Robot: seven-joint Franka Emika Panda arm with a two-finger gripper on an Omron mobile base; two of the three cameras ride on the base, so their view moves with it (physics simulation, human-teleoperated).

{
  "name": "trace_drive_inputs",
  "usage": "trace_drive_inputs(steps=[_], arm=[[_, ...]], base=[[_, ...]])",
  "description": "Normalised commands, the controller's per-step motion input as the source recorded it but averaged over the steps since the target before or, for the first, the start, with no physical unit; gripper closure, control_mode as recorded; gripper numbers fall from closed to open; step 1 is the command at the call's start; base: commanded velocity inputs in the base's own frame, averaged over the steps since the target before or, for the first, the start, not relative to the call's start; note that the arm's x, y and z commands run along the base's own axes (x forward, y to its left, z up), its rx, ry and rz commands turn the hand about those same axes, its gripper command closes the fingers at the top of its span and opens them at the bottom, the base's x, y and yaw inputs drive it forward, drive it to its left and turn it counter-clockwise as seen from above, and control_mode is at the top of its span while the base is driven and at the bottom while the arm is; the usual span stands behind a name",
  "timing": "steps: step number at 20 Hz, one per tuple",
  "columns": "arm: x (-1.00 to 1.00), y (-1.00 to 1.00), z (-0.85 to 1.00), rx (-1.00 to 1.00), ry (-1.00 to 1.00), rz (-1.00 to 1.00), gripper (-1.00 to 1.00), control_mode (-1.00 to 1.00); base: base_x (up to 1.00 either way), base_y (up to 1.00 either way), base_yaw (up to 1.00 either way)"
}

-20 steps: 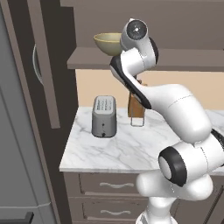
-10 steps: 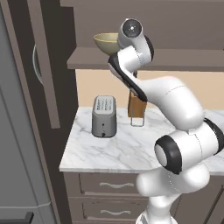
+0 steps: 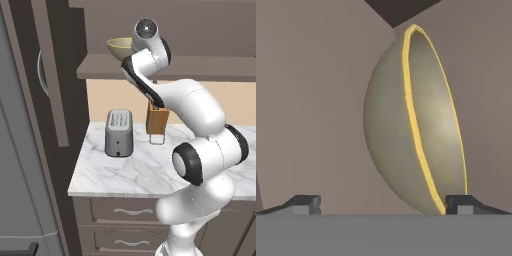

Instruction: Move the bowls from the cabinet to the plates on the dining table.

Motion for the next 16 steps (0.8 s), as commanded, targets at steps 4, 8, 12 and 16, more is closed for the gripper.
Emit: trace_drive_inputs(steps=[4,8,12,16], arm=[[0.38,0.00,-0.16,-0.02,0.01,0.01,-1.00,-1.00],[0.40,0.00,-0.14,-0.01,0.01,0.01,-1.00,-1.00],[0.44,0.00,-0.14,-0.01,0.01,0.01,-1.00,-1.00],[0.29,0.04,-0.18,-0.01,0.13,0.01,-1.00,-1.00]], base=[[0.00,0.00,0.00],[0.00,0.00,0.00],[0.00,0.00,0.00],[0.00,0.00,0.00]])
